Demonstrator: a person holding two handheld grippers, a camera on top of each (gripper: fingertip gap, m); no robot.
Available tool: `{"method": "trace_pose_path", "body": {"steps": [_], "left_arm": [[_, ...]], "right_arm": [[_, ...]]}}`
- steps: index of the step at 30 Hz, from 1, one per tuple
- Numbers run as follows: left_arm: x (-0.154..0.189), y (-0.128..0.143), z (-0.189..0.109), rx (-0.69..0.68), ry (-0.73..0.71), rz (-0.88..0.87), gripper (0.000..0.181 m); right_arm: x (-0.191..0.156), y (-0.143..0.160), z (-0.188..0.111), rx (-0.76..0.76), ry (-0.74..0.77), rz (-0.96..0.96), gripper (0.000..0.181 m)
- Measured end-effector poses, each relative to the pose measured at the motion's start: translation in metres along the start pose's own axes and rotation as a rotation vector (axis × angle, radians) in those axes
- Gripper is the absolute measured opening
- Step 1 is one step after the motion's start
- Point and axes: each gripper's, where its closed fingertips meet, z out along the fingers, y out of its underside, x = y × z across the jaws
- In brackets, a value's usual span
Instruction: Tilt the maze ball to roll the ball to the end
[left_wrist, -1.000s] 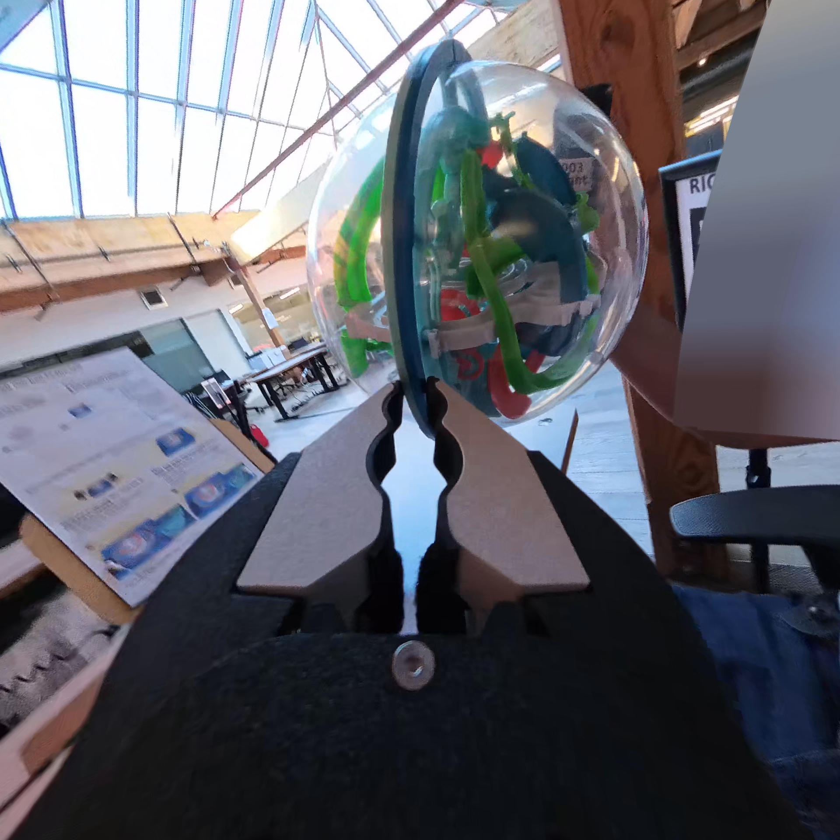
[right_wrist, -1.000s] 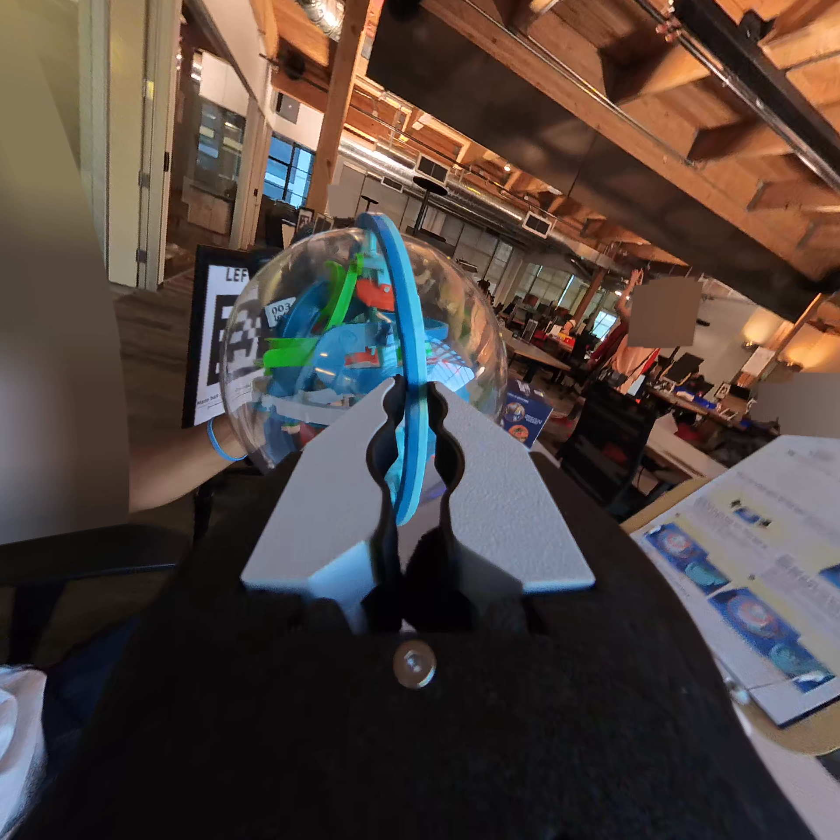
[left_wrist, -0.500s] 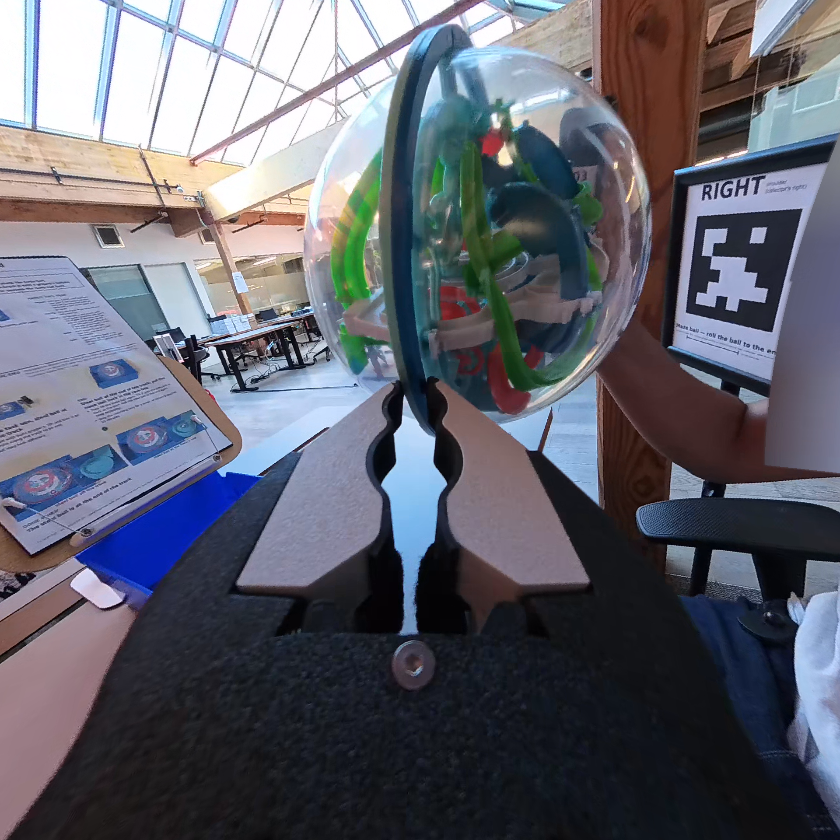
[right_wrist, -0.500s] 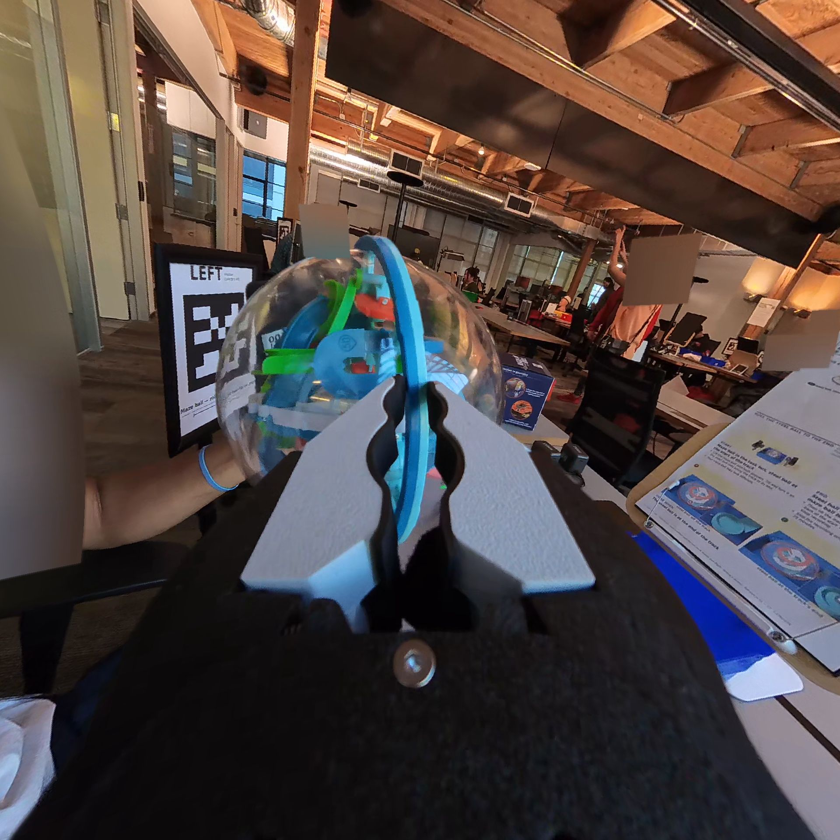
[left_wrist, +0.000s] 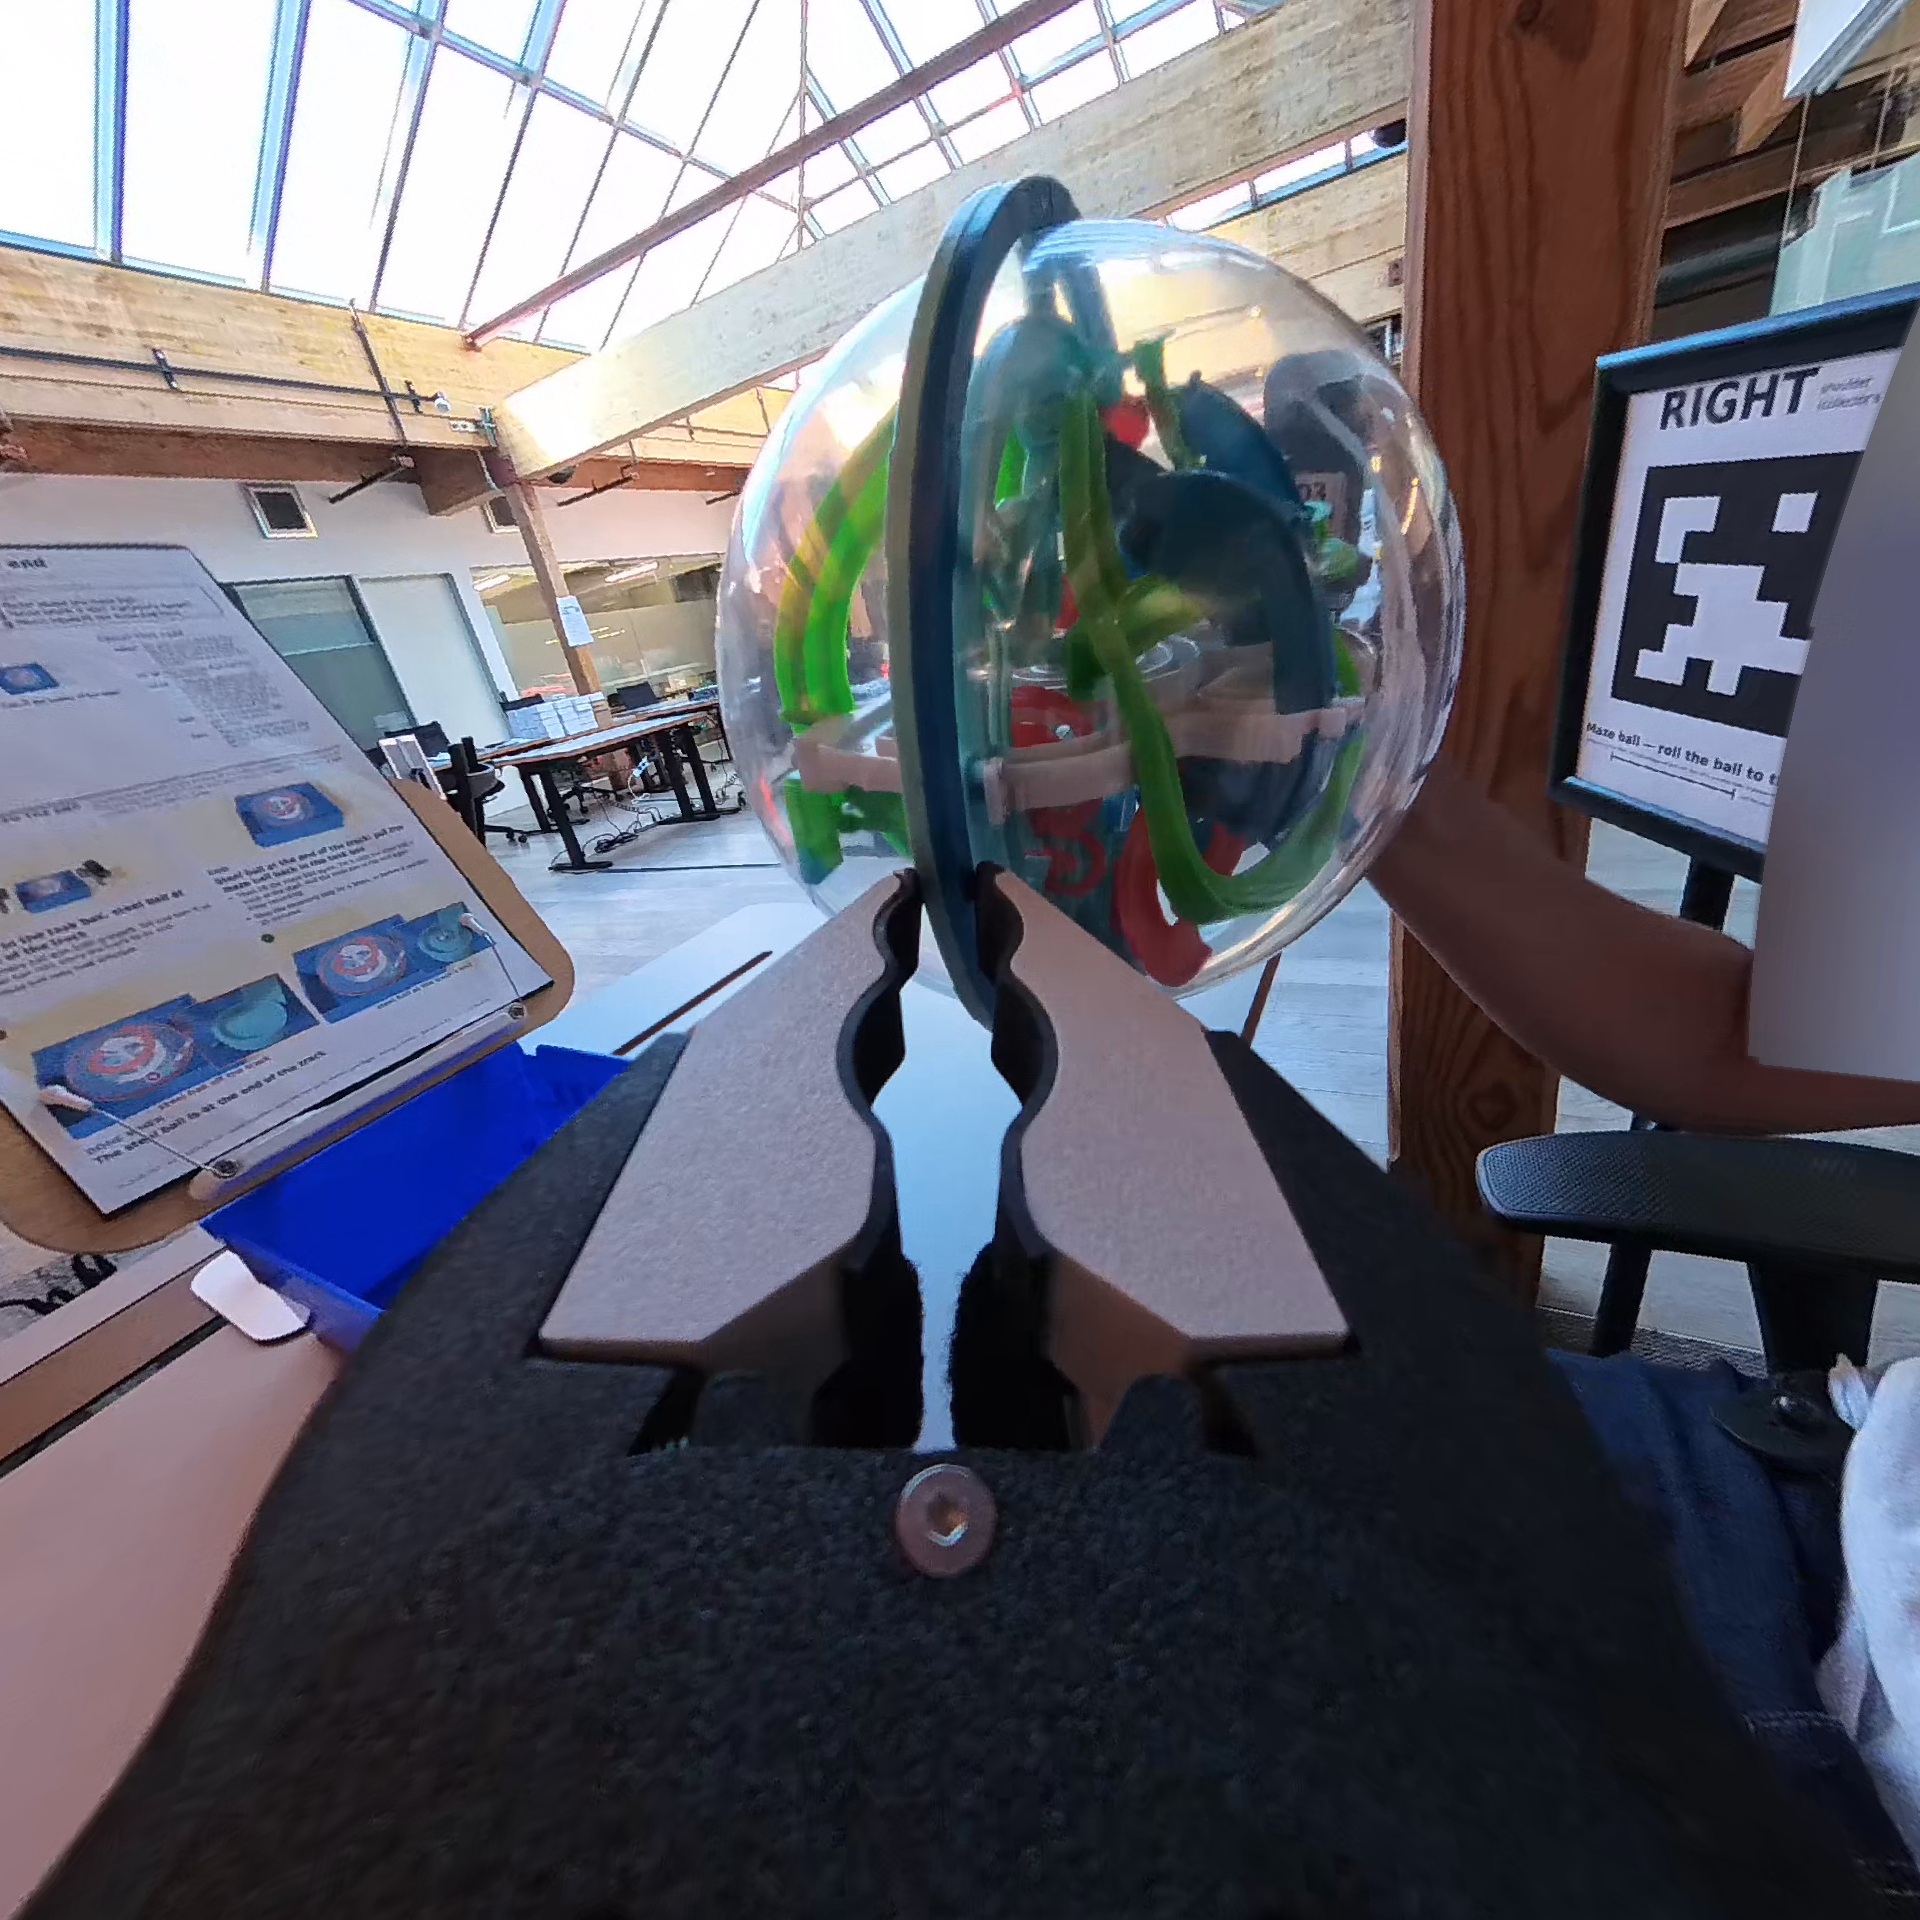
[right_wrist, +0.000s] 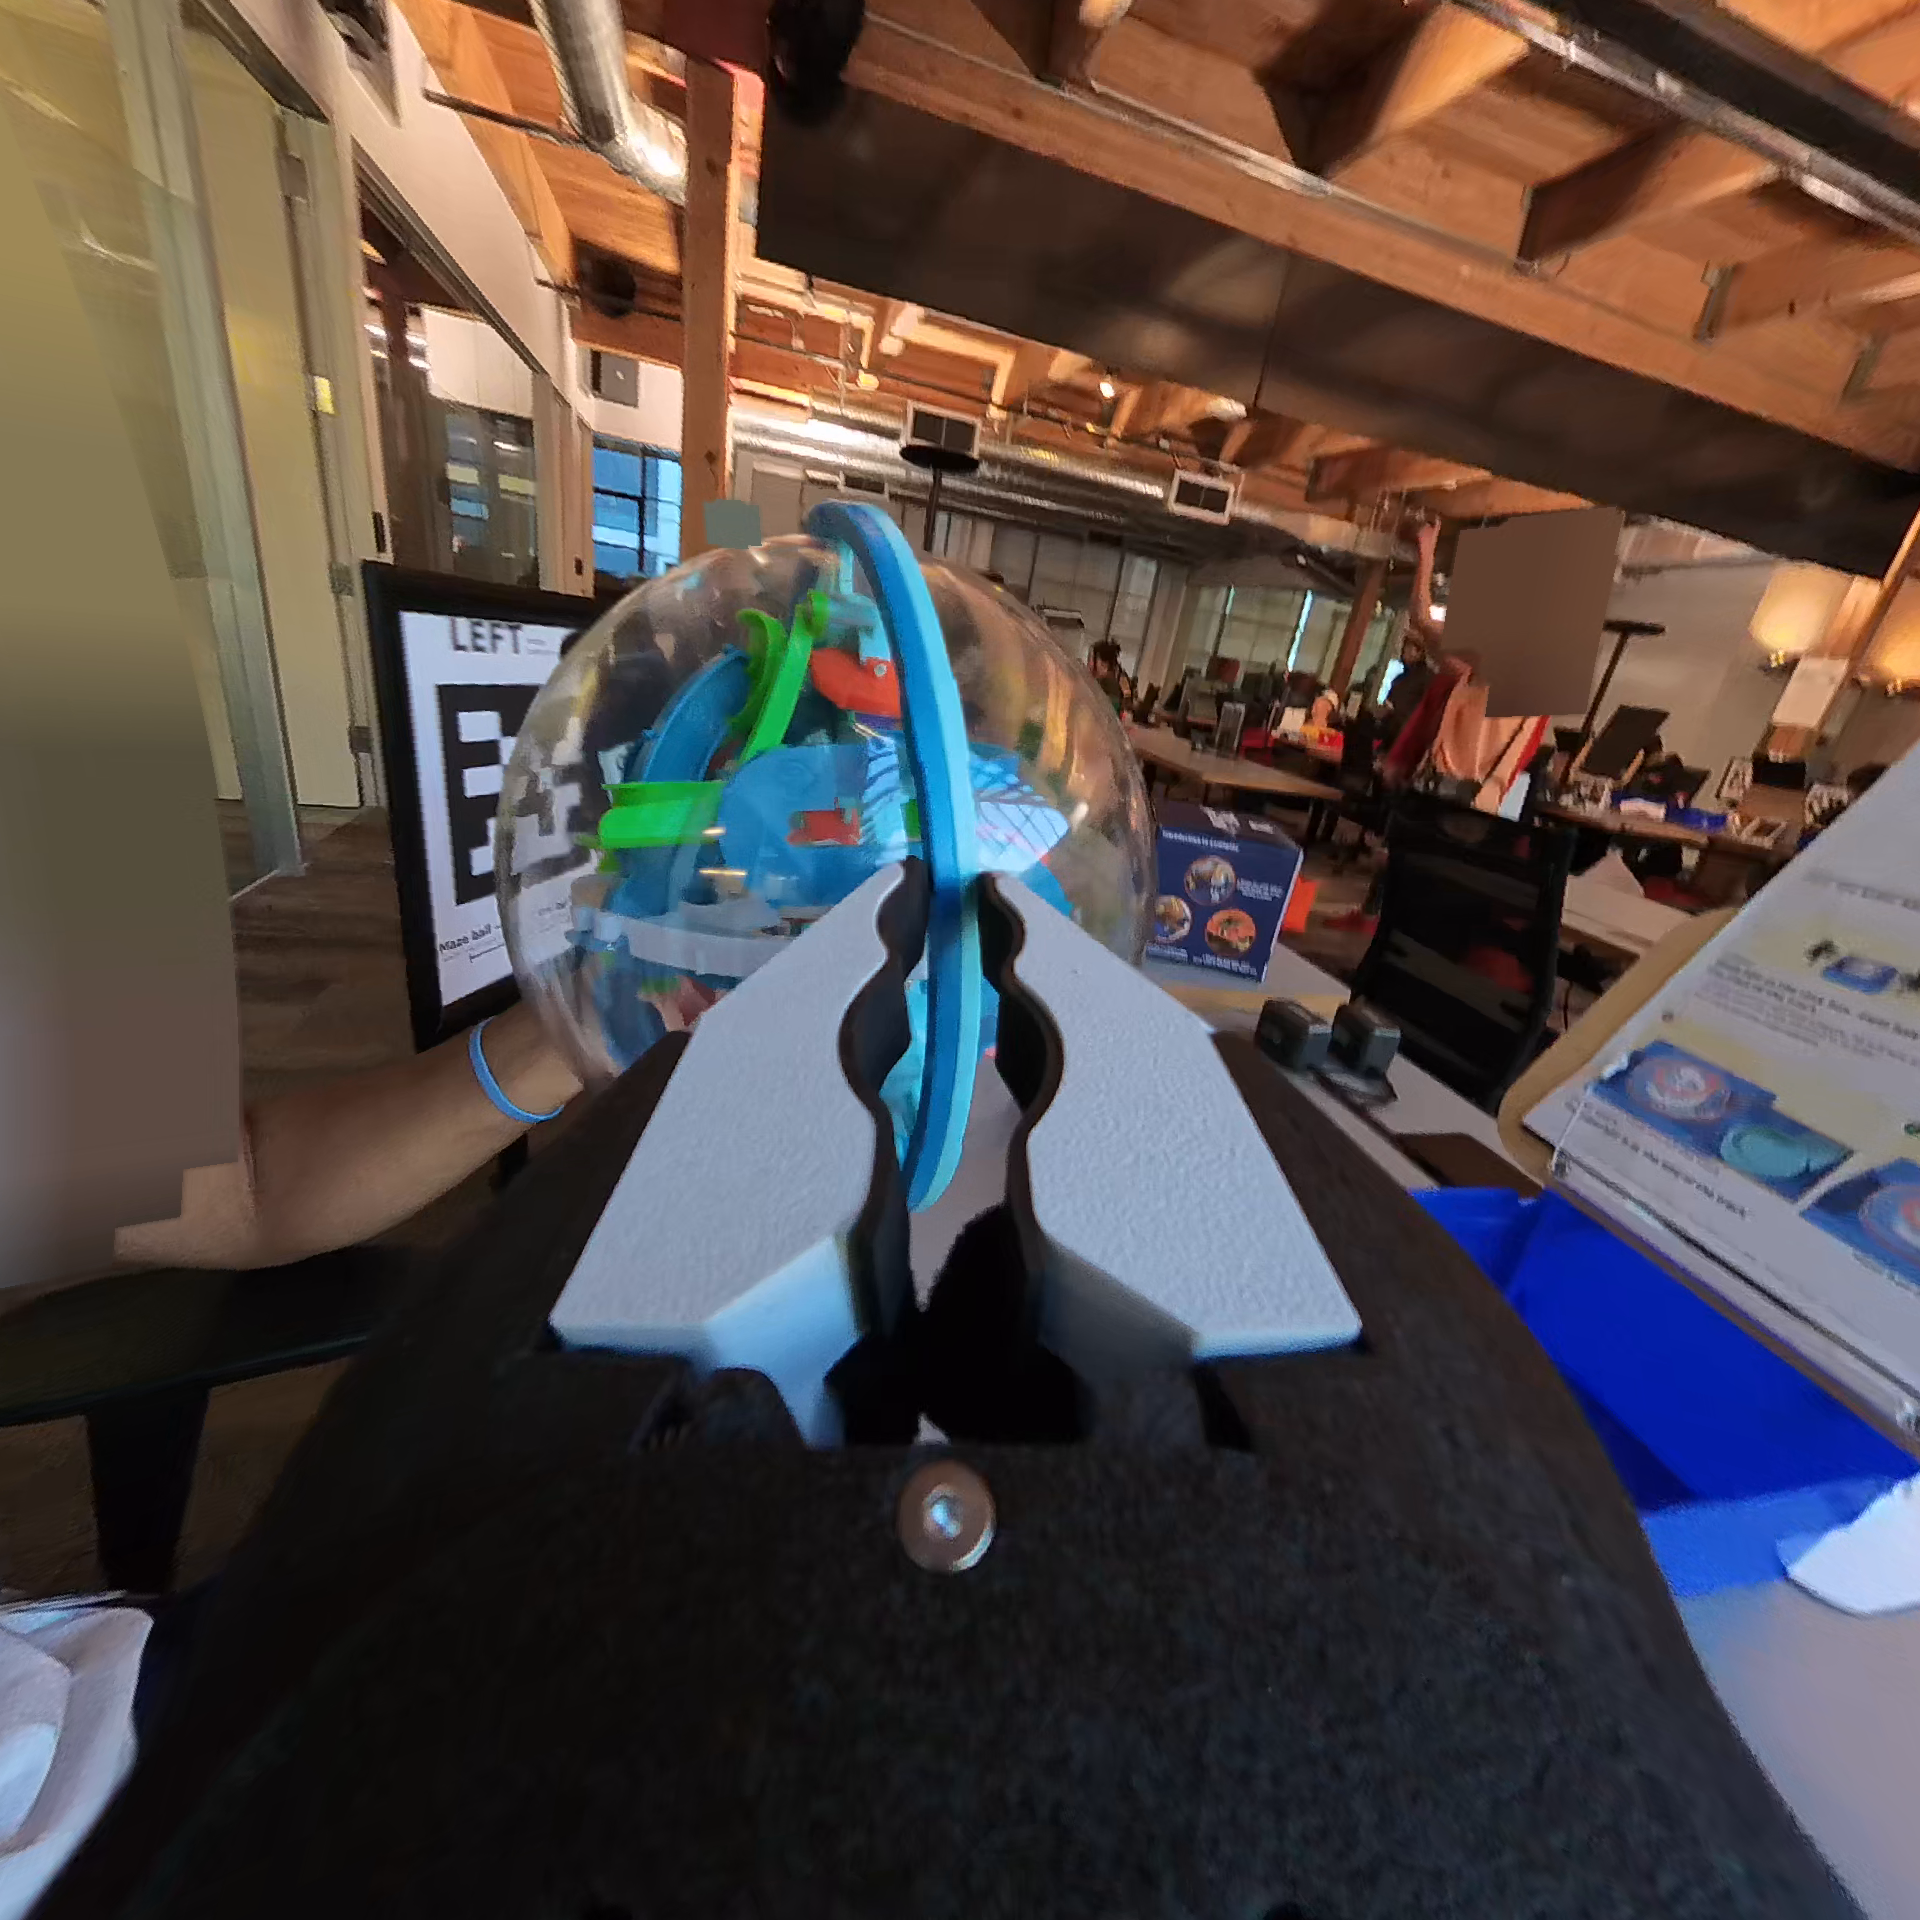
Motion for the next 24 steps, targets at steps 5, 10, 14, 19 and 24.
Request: {"method": "trace_pose_path", "body": {"steps": [5, 10, 14, 19, 24], "left_arm": [[0.015, -0.017, -0.004, 0.013, -0.006, 0.094, 0.008], [0.030, -0.033, -0.009, 0.046, 0.018, 0.144, 0.008], [0.033, -0.038, -0.011, 0.052, 0.023, 0.145, 0.008], [0.033, -0.036, -0.012, 0.057, 0.033, 0.127, 0.008], [0.029, -0.026, -0.007, 0.027, 0.029, 0.109, 0.008]], "right_arm": [[-0.011, -0.013, -0.004, 0.057, -0.003, -0.086, 0.008], [-0.021, -0.024, -0.005, 0.091, -0.033, -0.112, 0.009], [-0.021, -0.023, -0.005, 0.076, -0.026, -0.113, 0.008], [-0.018, -0.017, -0.004, 0.066, -0.018, -0.098, 0.008], [-0.013, -0.013, -0.006, 0.065, -0.002, -0.085, 0.008]]}}
